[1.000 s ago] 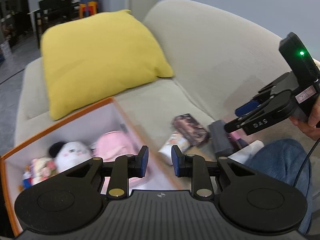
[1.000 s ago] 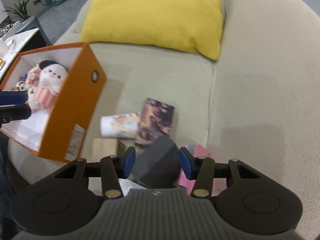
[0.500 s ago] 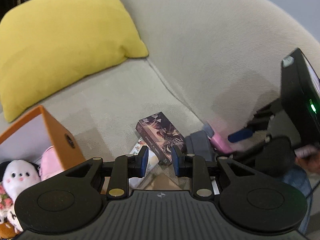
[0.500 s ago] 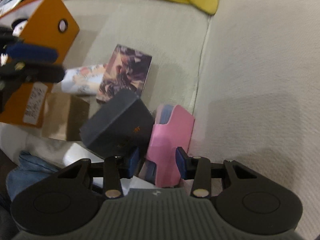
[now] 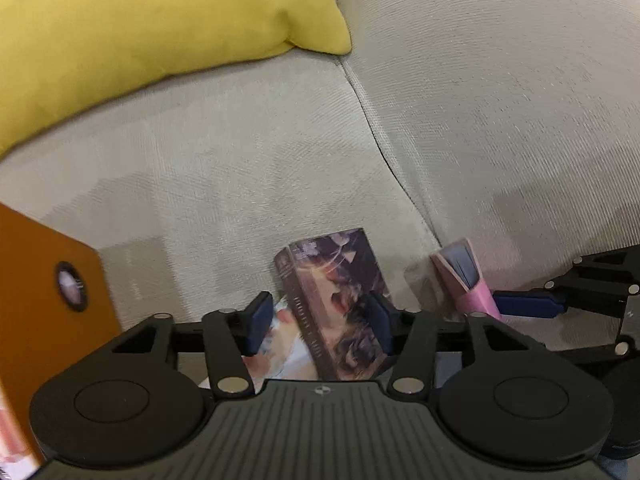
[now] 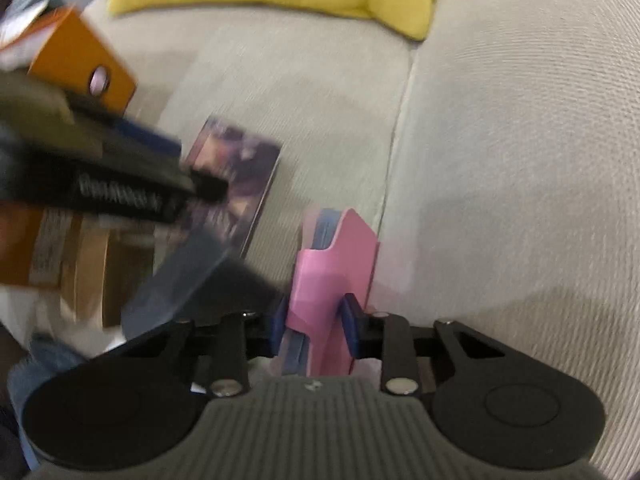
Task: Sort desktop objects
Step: 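Grasp the dark photo card box with the left tool while the right tool grasps the pink card holder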
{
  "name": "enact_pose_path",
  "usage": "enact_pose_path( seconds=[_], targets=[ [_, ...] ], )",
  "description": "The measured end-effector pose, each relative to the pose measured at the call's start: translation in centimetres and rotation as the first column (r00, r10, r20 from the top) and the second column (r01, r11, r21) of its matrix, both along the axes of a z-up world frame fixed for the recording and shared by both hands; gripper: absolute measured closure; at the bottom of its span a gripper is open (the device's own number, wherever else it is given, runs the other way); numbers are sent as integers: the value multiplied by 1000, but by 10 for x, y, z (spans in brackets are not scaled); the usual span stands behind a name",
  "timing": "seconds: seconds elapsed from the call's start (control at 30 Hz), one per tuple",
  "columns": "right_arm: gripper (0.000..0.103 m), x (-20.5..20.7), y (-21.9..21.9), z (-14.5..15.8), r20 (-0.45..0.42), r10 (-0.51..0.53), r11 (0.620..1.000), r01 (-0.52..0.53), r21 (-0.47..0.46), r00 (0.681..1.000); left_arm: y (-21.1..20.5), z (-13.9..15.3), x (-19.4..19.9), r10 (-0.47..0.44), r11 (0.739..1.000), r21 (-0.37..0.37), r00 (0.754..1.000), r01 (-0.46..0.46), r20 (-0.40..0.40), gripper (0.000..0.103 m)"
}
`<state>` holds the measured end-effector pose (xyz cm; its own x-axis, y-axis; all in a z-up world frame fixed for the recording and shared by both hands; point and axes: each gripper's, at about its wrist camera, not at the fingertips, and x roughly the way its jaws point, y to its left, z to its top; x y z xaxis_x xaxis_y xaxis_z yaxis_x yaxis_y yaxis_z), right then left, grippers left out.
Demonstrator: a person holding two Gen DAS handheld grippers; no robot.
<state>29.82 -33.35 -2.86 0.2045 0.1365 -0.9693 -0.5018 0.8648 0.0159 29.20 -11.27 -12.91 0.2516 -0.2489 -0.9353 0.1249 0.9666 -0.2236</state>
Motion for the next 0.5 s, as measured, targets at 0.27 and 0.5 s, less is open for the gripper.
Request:
enact_pose_path(
  seconds=[0.27, 0.5],
  targets=[
    [71, 3, -4, -1, -13, -32, 998, 32, 48, 999, -7, -2, 3, 27, 1000, 5, 999, -28, 35, 47],
    [74, 11, -12, 11, -19, -99, 984, 100, 147, 995, -18, 26, -10, -20, 1000, -5, 992, 21, 124, 72]
  ],
)
